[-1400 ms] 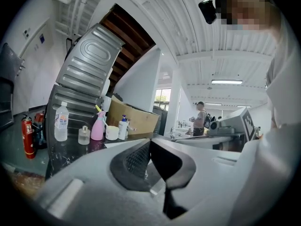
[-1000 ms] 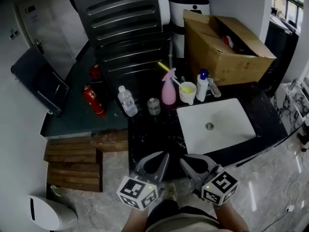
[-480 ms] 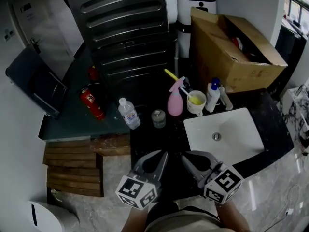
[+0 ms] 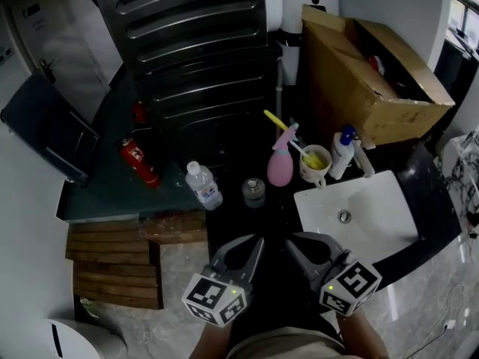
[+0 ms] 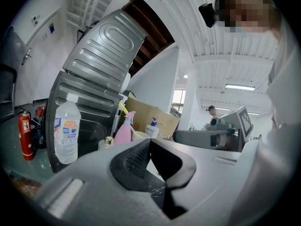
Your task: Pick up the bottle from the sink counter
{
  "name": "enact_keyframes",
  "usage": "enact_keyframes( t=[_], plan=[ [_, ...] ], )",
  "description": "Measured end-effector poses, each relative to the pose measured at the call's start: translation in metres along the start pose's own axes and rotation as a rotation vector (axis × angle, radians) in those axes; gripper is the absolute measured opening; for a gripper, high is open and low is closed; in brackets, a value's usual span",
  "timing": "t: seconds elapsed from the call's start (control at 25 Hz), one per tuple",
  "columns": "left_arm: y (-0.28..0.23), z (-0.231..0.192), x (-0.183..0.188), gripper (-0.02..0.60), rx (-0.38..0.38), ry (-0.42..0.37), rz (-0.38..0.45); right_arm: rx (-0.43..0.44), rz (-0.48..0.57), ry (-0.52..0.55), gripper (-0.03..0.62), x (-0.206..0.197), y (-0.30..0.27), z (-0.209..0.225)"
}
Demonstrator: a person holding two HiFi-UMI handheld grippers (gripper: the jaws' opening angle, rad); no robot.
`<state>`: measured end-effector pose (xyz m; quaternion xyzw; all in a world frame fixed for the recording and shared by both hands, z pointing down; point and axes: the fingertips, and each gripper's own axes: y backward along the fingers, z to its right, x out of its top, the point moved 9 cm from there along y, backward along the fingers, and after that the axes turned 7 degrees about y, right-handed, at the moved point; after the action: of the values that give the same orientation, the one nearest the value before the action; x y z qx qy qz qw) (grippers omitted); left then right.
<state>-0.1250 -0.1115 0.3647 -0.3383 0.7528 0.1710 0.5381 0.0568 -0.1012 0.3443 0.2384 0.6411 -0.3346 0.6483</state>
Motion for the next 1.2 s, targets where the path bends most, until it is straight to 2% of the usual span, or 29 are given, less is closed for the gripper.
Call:
enact_keyframes(
  t=[0.32,0.92,1.2],
  plan=[
    [-0.004,-0.015,-0.002,0.006,-0.003,0.017,-0.025,0.009,-0.020,-0.010,0.003,-0.001,-0.016,0.004],
    [-0.012,-0.034,-0.005,0.006,0.116,0.054,-0.042,0.088,-0.061,-0.023,0.003,-0.004,-0.039,0.037],
    [-0.029,-0.046,-0.003,0.006,0.181,0.047,-0.058,0.109,-0.076,-0.031,0.003,-0.009,-0.045,0.062]
  ],
)
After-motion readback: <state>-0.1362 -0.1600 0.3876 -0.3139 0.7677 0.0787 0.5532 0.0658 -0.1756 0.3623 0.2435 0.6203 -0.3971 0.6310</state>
